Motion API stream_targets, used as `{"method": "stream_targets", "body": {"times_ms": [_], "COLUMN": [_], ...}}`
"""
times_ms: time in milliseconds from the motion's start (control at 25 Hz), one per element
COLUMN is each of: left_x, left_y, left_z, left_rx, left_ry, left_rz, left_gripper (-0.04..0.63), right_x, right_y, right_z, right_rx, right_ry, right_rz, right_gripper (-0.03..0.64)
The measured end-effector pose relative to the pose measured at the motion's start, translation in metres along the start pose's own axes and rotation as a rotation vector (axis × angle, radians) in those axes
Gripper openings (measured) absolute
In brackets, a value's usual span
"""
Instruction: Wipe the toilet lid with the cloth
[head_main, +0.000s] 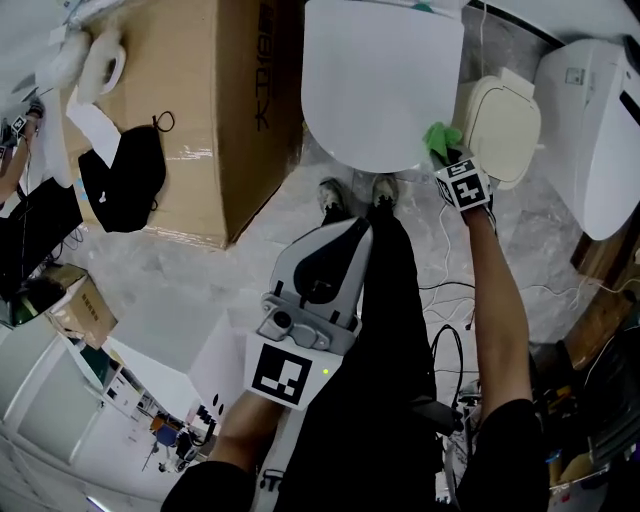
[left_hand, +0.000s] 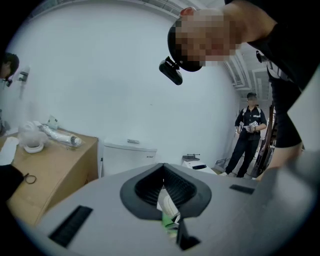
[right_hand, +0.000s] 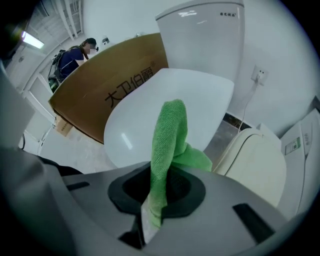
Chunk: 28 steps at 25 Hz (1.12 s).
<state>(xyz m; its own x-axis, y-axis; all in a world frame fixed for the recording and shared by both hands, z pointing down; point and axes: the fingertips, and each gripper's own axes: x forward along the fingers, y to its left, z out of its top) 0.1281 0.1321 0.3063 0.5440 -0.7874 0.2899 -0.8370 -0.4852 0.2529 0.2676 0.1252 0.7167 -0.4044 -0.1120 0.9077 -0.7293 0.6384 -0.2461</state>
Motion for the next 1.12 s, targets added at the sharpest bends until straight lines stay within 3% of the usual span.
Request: {"method": "stream_targets", "body": {"times_ms": [240,480,720,920,1120], "left_x": [-0.003,0.000,0.021,0.038,0.053], "left_y": [0.035,0.088,0.144,0.192,0.237], "left_z": [0.006,0.014,0.041,0.053,0.067], "left_rx": [0.005,-0.026,-0.006,-0.018,-0.034], "left_ry": [-0.024,-0.037,-0.061,-0.054,-0.052], "left_rz": [0.047,0.091,0.079,0.078,0.089], "left_gripper": [0.006,0.006,0.006,0.006,0.006], "right_x": [-0.022,-0.037,-0.034,-0.024,0.013], "right_y": [0.005,0.009,-0.017,-0.056,-0.080], "right_z": [0.052,0.117,0.202,0.266,0.296], "right_rx": [0.014,-0.057,-0.080,0.053,0.127], "right_ry": [-0.236,-0.390,-0.457,-0.508,-0.445], "right_rz": [-0.034,-0.116,-0.227,-0.342,-0.354], "right_gripper": [0.052,0.051,0.051,0.051,0.051]}}
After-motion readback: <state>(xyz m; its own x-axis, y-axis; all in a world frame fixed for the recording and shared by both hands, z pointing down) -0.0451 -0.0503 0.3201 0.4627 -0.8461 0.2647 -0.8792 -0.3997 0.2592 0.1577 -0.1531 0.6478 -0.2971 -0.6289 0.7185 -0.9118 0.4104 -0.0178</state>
